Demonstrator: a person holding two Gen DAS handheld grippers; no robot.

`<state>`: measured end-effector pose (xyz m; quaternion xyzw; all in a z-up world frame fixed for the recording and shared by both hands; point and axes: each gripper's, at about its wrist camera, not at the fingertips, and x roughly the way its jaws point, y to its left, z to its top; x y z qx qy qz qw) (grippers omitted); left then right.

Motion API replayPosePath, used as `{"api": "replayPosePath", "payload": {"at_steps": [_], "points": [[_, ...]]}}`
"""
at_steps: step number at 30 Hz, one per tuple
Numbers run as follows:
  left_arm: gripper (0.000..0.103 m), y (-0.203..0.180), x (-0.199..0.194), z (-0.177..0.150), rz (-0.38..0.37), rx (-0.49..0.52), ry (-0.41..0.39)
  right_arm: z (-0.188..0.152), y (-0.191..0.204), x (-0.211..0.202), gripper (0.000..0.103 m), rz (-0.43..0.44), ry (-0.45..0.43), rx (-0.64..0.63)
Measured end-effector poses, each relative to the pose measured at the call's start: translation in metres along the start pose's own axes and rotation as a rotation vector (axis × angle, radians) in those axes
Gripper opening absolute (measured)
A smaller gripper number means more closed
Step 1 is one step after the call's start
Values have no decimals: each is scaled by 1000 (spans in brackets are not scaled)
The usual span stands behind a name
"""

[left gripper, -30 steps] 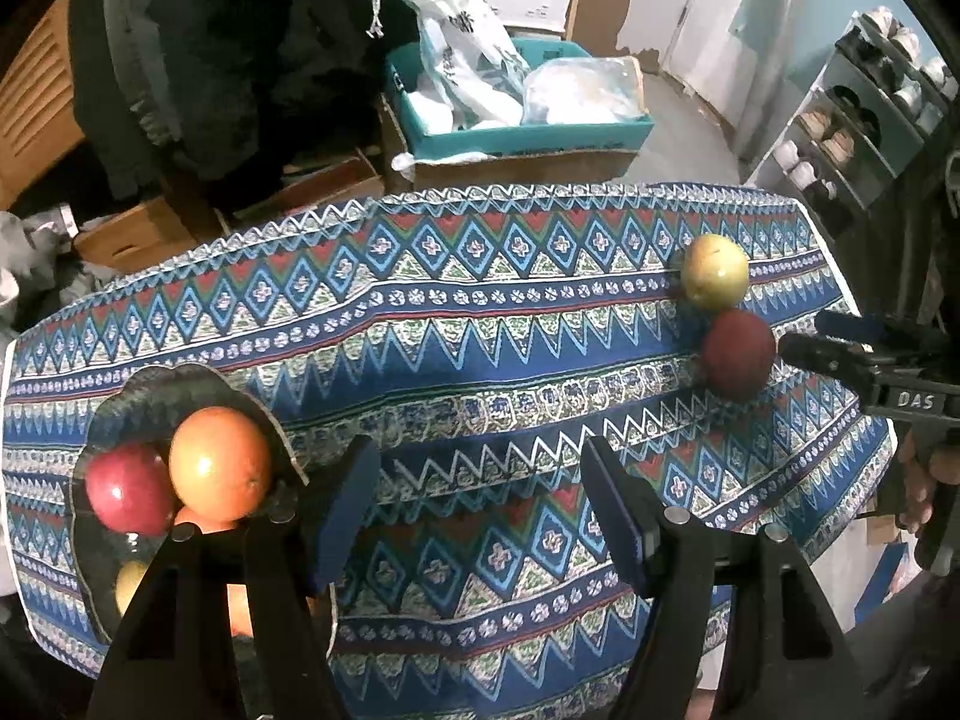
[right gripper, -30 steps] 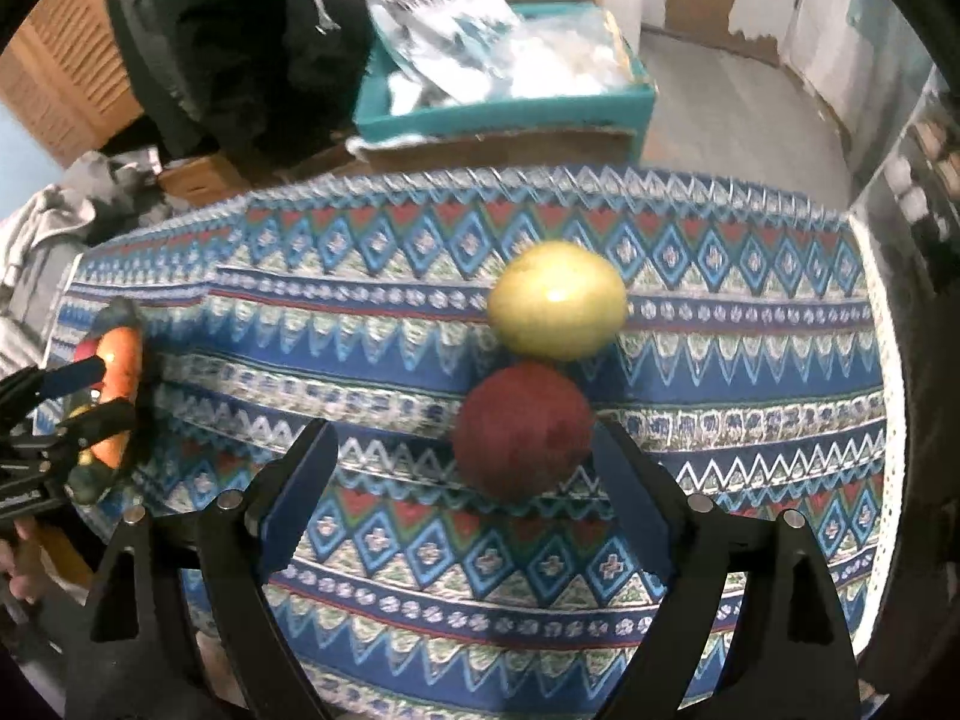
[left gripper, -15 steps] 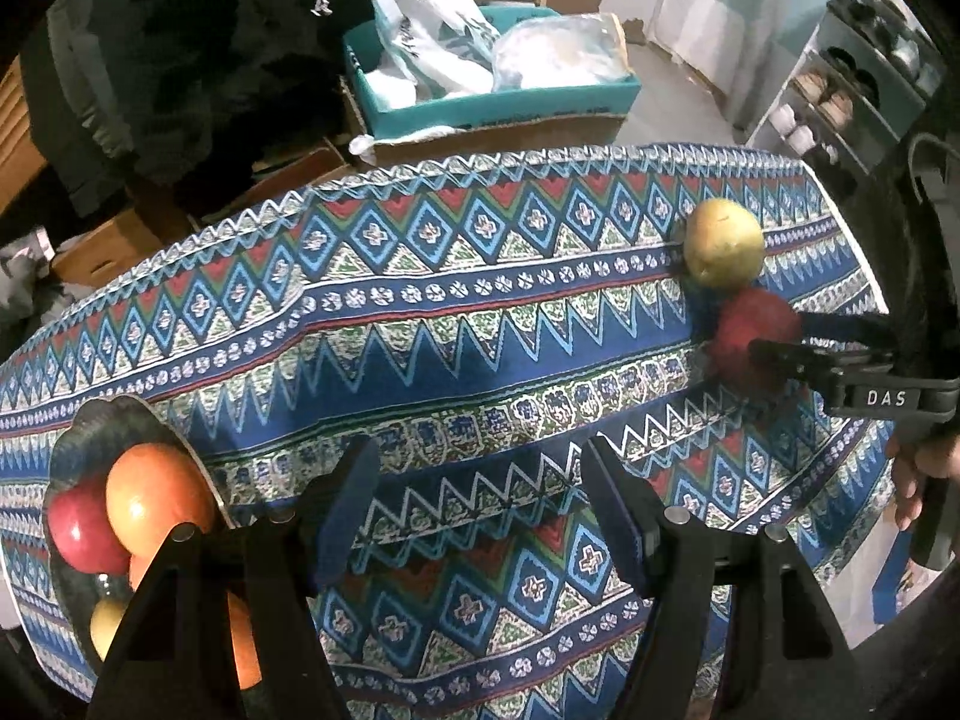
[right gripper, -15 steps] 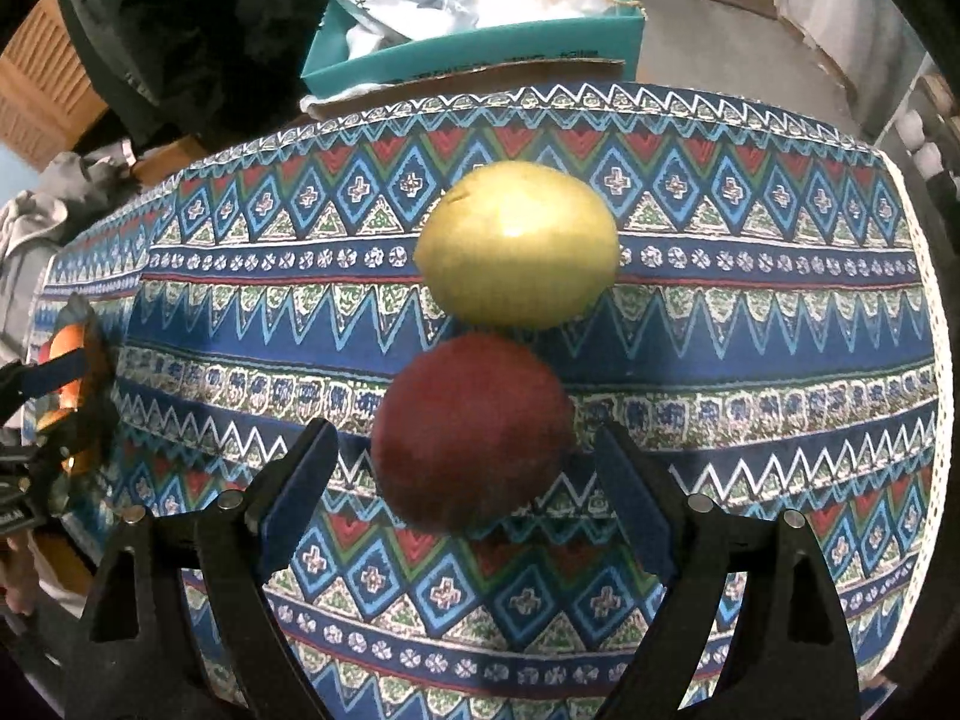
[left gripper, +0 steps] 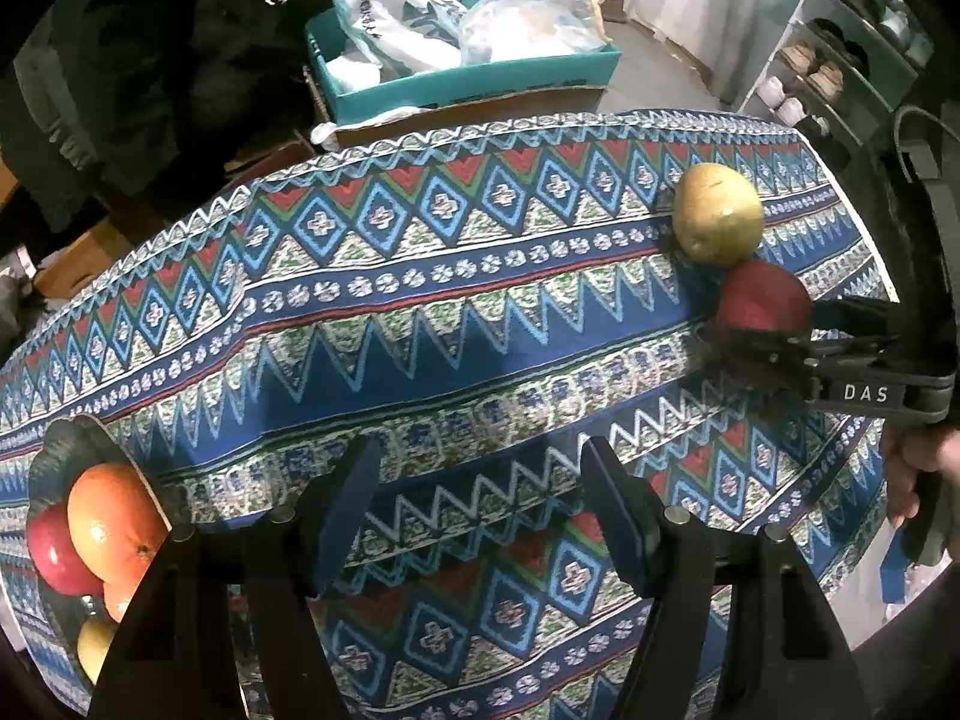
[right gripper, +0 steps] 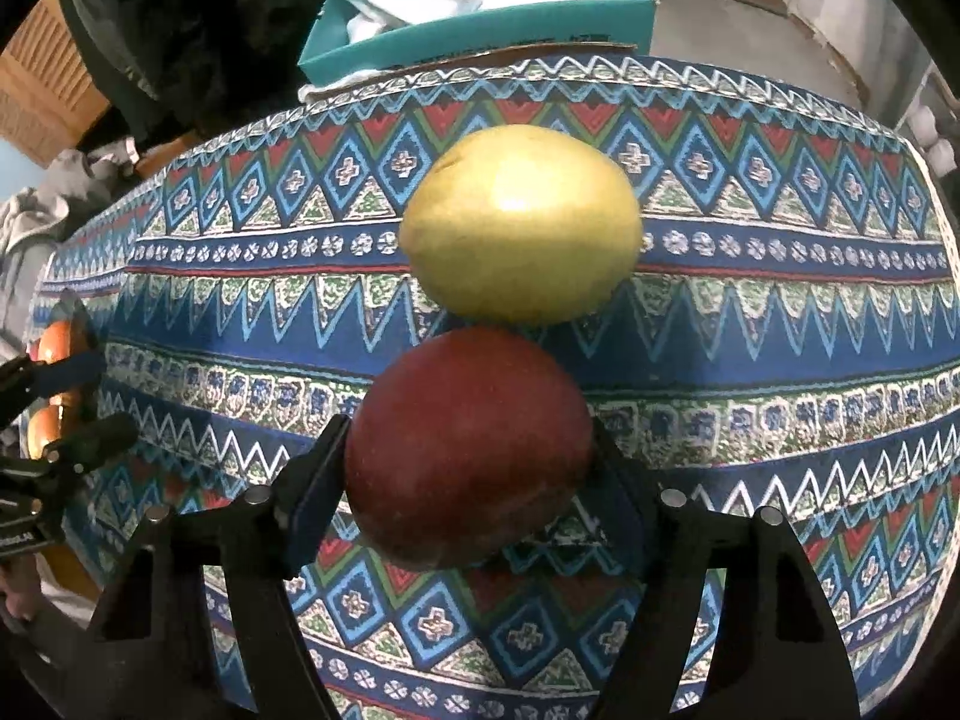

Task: Organize fruits
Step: 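Grasp the red apple with the right tool while the left tool approaches the yellow pear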

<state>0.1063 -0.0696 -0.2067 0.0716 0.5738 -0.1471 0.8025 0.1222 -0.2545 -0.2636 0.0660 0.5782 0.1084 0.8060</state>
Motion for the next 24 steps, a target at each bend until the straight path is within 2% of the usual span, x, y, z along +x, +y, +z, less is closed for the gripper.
{"api": "replayPosePath", "payload": {"at_steps": [13,24], "points": [[80,-52,1,39,-33,94,-40,-2,-60,-53,75,-65,-86,104],[80,-100,23,81,-59,187,-47,8,-99,-75,75,-122,-137,144]]}}
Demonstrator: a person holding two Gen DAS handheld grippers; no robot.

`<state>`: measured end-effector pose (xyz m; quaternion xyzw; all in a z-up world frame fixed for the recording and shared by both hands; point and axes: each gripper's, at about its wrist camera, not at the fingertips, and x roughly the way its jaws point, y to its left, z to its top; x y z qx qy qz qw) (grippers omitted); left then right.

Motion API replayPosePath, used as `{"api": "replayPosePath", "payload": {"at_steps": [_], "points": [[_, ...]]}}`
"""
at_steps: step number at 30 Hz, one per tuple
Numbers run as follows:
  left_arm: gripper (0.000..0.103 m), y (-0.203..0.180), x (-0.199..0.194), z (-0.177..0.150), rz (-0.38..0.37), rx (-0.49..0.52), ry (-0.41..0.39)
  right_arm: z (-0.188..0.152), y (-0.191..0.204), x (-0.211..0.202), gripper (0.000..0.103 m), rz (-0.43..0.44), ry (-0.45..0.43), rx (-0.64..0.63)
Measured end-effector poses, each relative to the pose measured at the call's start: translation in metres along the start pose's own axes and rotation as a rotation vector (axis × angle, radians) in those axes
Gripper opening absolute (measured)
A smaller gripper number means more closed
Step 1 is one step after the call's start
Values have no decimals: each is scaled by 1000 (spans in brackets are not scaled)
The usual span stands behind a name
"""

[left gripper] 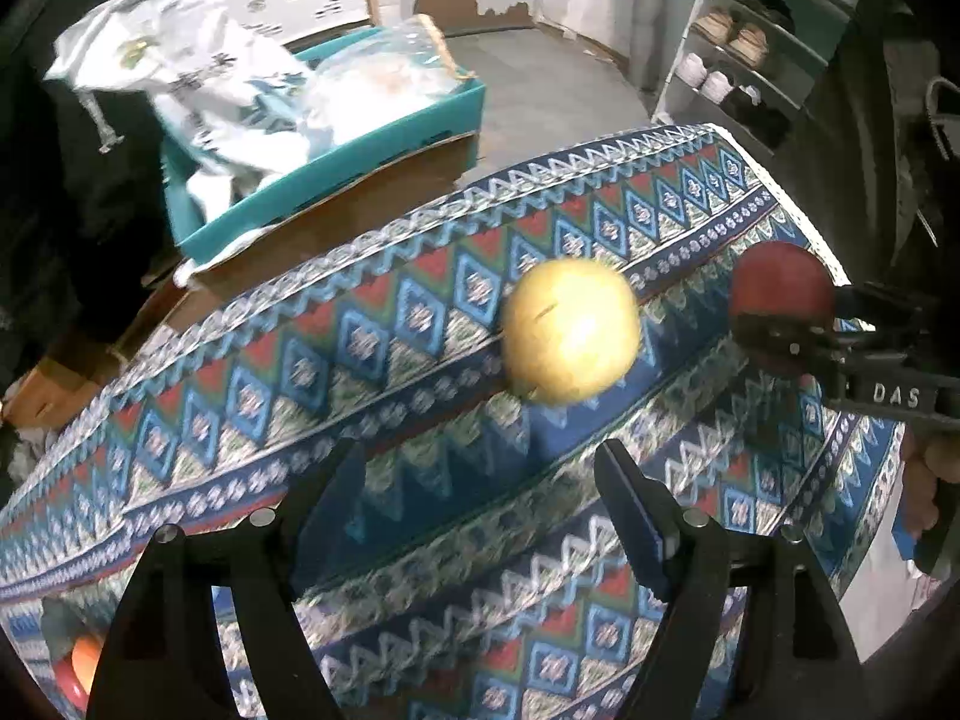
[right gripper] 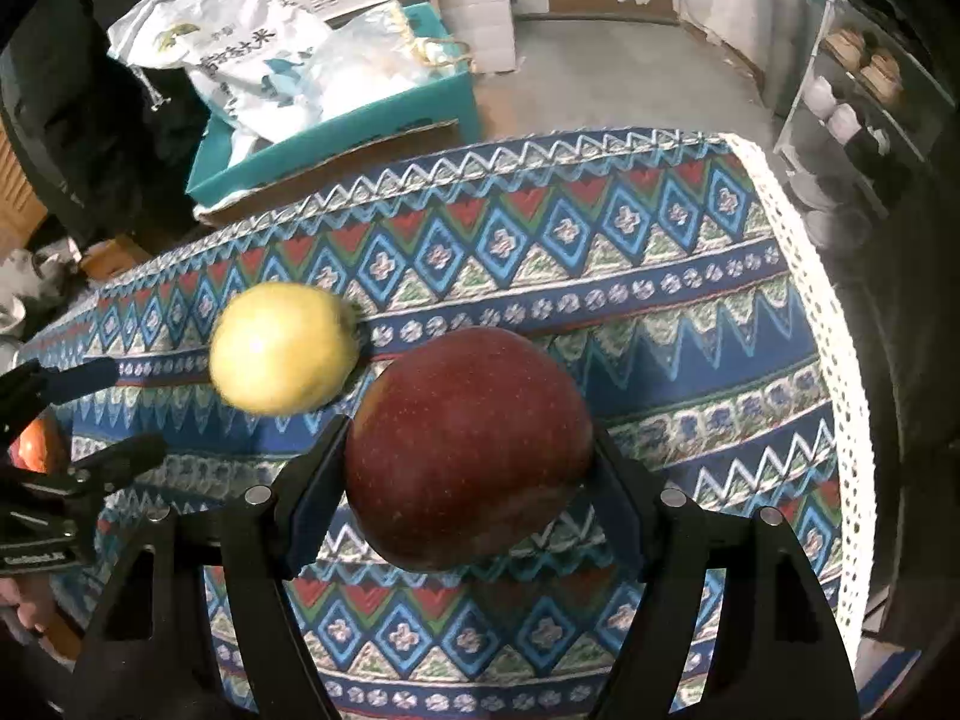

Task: Organize fruits
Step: 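Grasp the red apple with the right tool while the left tool approaches the yellow pear, then grasp the yellow pear with the left tool while the right tool holds the apple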

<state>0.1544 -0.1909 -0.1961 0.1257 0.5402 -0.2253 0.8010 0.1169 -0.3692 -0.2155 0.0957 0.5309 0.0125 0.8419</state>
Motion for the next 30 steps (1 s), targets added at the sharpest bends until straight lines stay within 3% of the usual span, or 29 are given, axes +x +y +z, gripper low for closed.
{"api": "replayPosePath", "payload": {"at_steps": [10,22,28,30], "points": [[82,-18,30,31,-115,-67,29,13,-13,5,75,-33,-7,14],[82,-2,71,42,-235,-233,66,18,-23,13,75,-40,2,46],[80,-12,77,41,-210,-205,60,16,-24,16,75,-36,9,51],[73,-16,77,42,-215,-188,52,16,-23,15,75,-35,8,50]]}}
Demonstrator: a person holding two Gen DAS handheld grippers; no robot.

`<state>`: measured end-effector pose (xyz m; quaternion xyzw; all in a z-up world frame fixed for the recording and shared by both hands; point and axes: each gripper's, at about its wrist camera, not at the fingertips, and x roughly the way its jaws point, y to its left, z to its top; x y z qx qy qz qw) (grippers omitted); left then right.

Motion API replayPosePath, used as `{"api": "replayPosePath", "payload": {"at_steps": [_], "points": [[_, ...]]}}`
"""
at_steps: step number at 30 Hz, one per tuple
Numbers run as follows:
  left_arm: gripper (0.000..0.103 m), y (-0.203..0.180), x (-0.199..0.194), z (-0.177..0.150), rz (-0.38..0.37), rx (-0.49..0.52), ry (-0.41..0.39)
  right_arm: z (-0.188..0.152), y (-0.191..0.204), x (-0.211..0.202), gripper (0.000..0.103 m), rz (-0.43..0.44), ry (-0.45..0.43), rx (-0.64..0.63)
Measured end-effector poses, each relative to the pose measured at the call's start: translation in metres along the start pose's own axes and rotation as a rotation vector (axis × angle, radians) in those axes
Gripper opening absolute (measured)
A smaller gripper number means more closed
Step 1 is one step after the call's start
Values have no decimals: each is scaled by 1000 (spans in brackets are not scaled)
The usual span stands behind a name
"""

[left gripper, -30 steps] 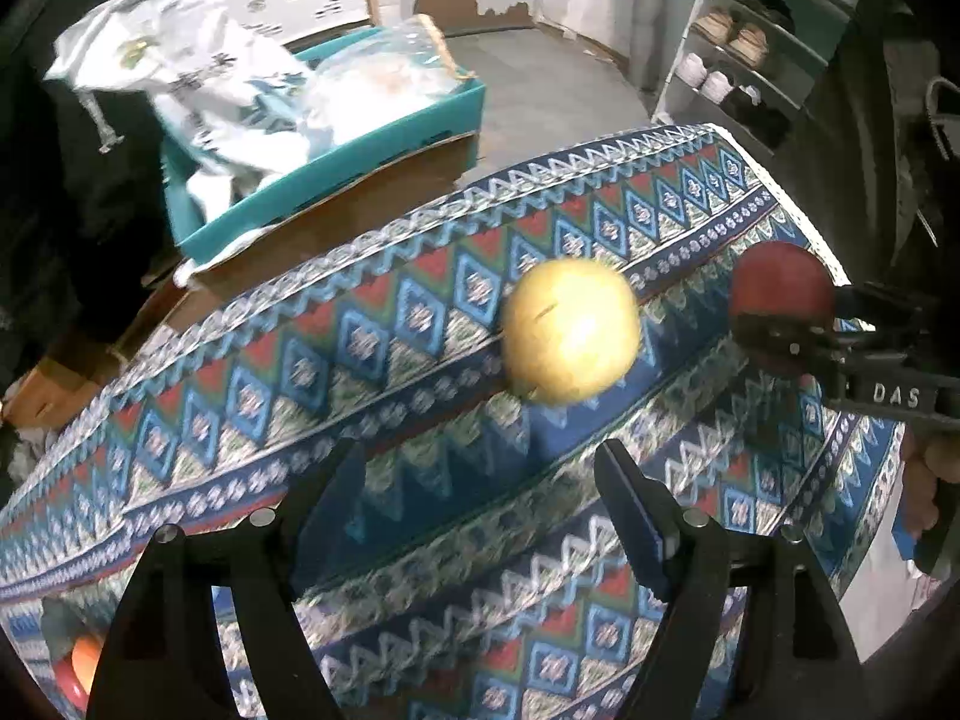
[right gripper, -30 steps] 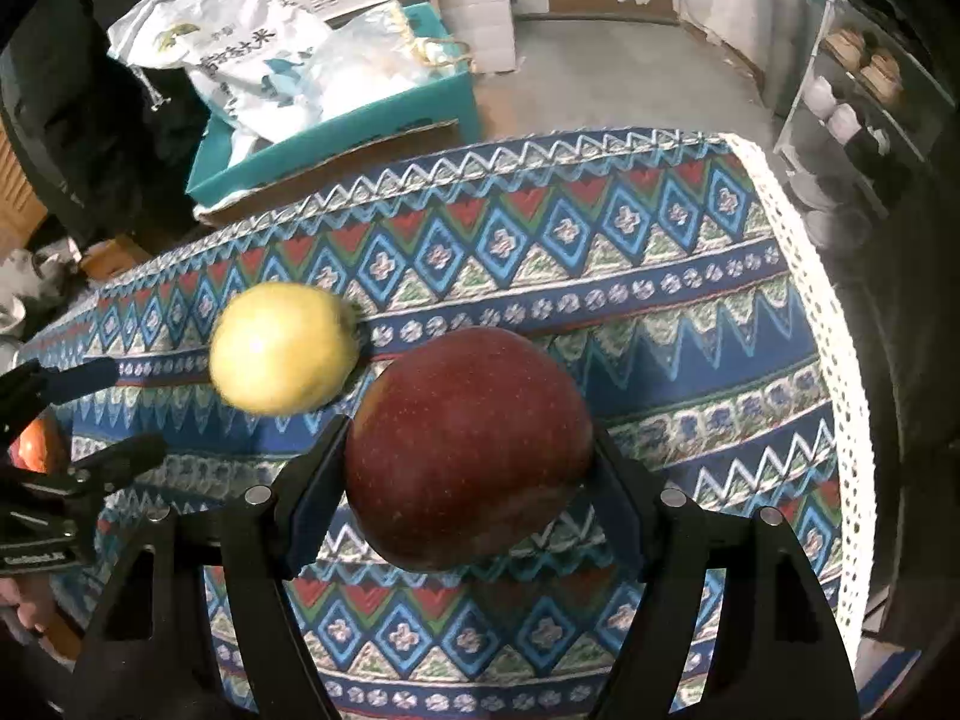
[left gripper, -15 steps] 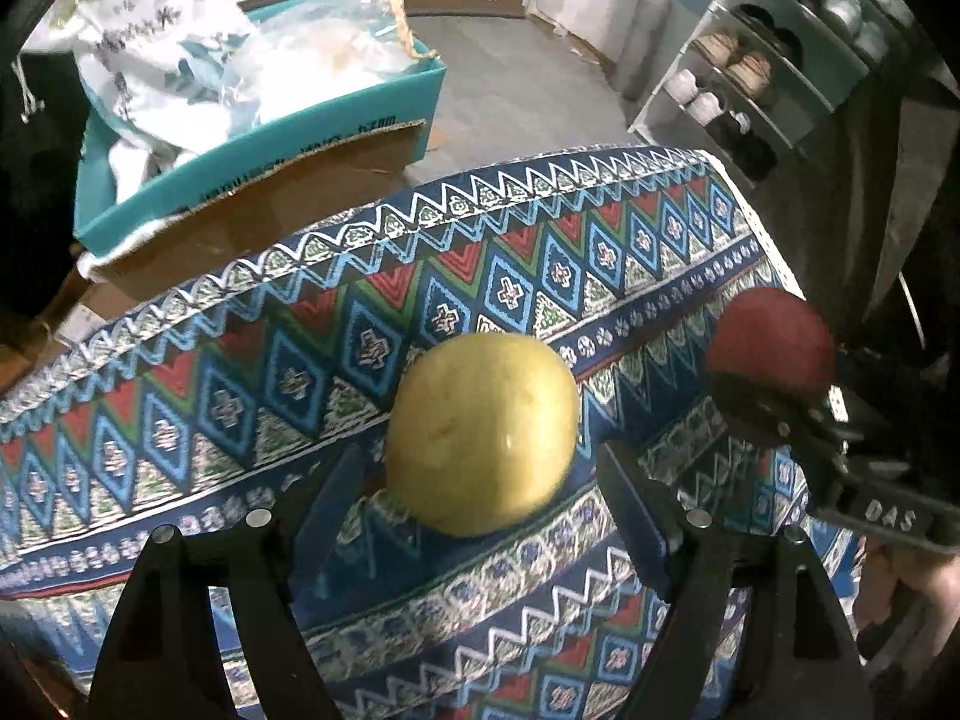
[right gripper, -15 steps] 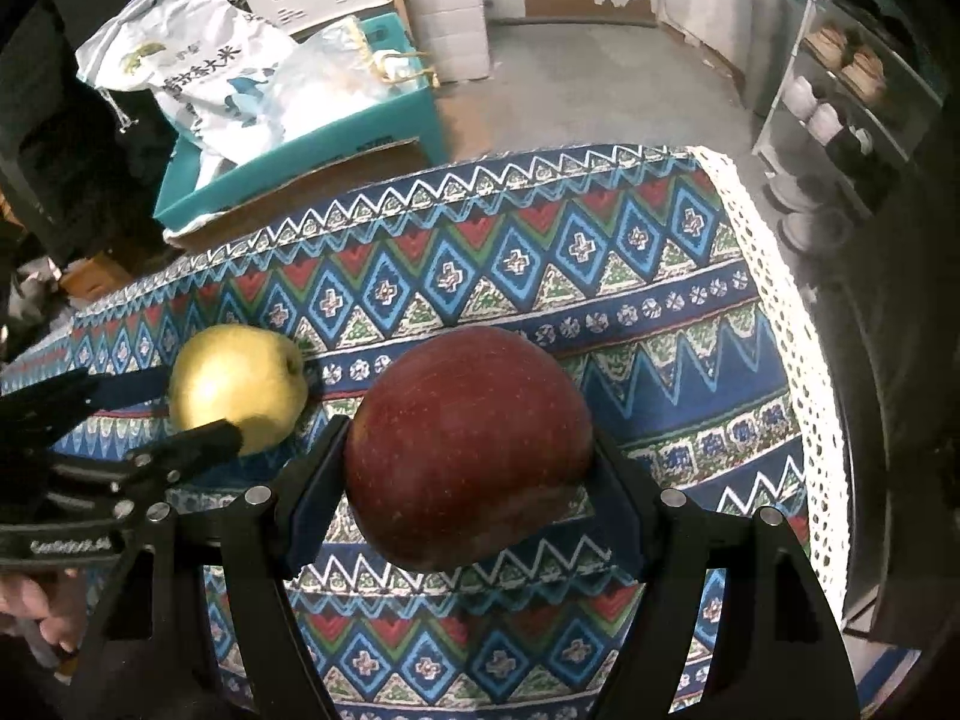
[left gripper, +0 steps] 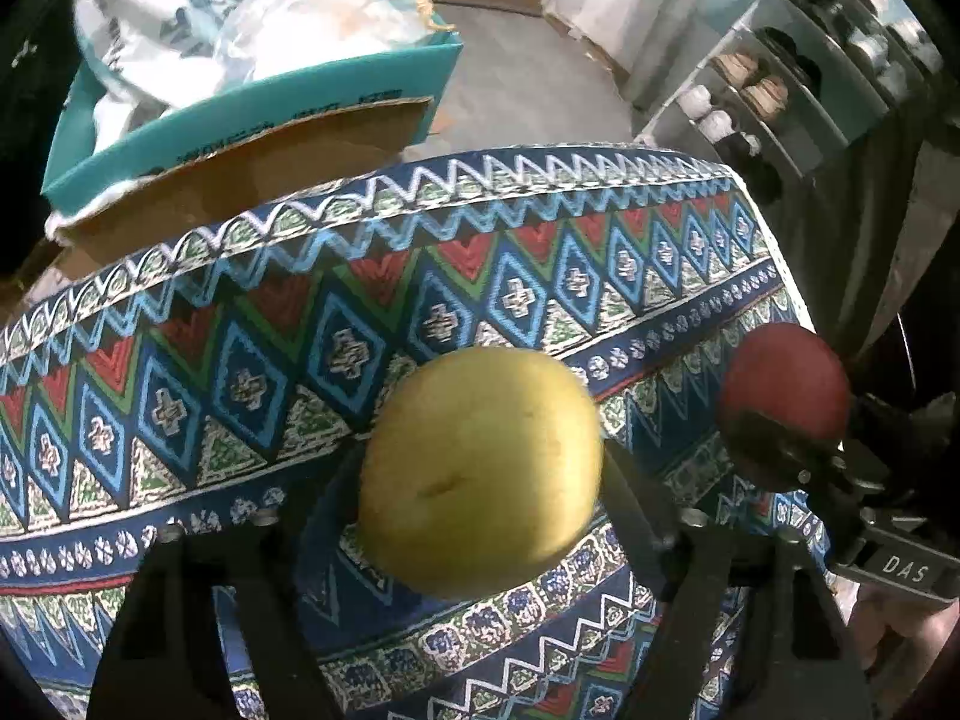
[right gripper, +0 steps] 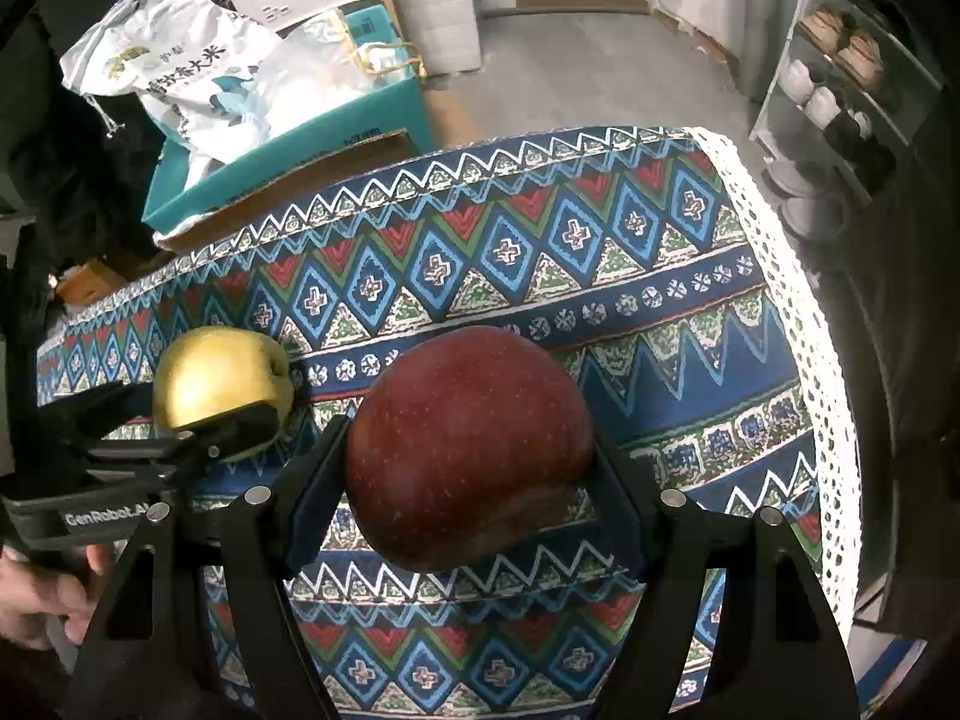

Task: Organize fruits
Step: 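Grasp the yellow pear with the left tool while the right tool holds the apple, then carry the pear in the left tool and apple in the right tool over the bowl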

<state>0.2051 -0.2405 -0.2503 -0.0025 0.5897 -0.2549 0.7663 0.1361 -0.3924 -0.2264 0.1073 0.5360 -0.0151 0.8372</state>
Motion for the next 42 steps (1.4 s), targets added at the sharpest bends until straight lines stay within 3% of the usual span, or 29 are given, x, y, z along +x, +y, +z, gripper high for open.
{"api": "replayPosePath", "payload": {"at_steps": [16,33,42], "points": [[69,1,-25,-26,88,40,-51,-3,19,-18,75,14,-31,-54],[69,-7,-100,-54,150,98,-127,-12,60,-76,75,36,-110,-152],[69,-3,-149,-68,168,109,-173,-17,91,-107,75,94,-137,-197]]}}
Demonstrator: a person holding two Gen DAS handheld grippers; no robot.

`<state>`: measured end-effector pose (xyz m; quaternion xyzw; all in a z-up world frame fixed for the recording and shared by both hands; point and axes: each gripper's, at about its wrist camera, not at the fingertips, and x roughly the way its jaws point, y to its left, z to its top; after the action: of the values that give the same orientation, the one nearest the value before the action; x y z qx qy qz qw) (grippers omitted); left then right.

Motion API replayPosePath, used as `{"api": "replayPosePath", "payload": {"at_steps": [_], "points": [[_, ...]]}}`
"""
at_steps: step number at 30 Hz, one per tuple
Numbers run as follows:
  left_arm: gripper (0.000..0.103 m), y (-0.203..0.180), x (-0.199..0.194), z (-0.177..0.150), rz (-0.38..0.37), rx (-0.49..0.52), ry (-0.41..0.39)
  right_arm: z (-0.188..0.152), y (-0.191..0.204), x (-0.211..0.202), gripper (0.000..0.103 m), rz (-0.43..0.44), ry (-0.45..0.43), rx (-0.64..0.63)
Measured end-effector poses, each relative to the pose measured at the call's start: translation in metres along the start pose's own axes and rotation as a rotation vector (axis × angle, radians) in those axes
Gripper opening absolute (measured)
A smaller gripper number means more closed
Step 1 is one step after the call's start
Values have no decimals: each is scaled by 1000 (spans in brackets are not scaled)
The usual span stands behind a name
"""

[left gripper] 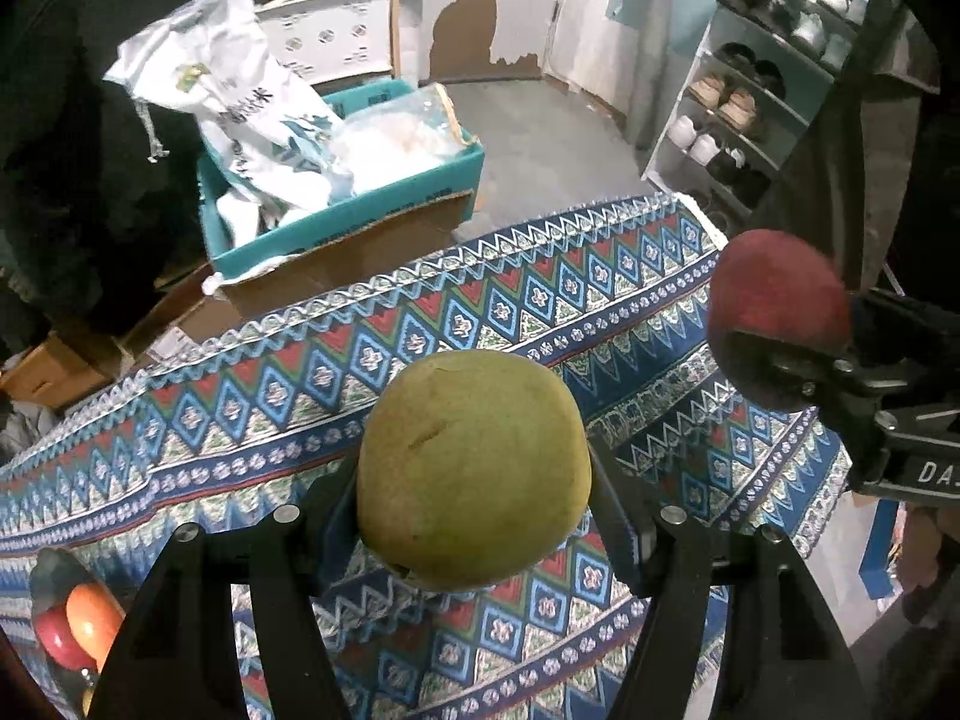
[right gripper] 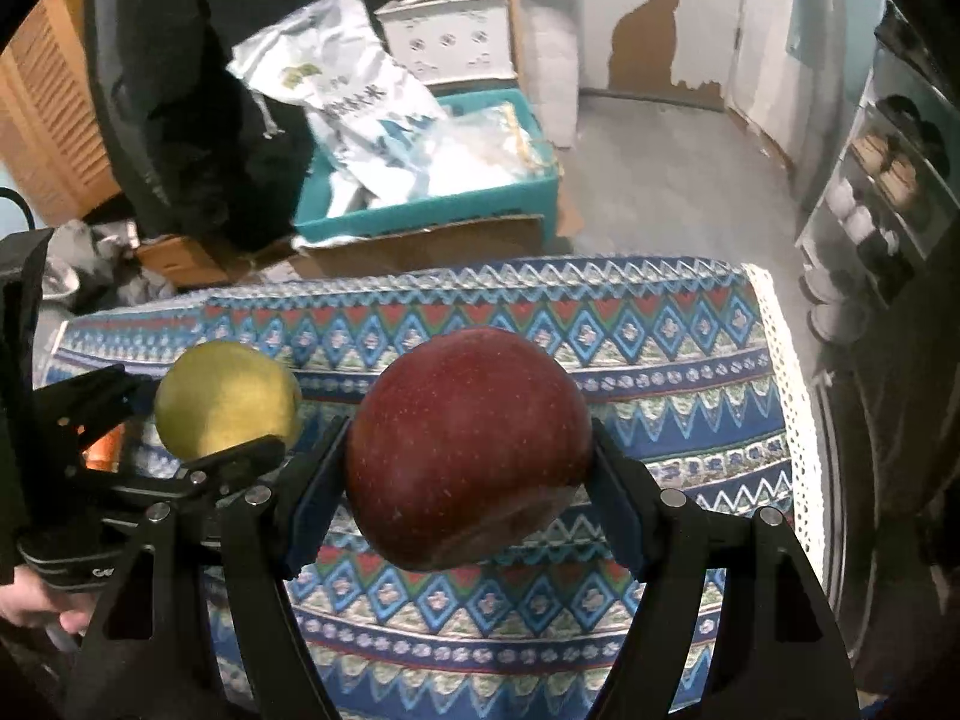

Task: Organize fruits
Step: 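Carry the pear in the left tool and apple in the right tool over the bowl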

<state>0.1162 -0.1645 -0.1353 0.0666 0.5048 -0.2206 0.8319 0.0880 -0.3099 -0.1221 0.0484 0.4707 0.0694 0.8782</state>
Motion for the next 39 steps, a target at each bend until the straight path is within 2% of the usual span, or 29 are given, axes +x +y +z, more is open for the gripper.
{"api": "replayPosePath", "payload": {"at_steps": [20,31,39], "points": [[69,57,-105,-32,55,-67,-76,19,98,-44,75,89,-69,-133],[69,112,-149,-58,110,-104,-96,25,158,-52,75,163,-69,-210],[69,155,-167,-83,148,-156,-108,31,206,-46,75,216,-56,-262]]}}
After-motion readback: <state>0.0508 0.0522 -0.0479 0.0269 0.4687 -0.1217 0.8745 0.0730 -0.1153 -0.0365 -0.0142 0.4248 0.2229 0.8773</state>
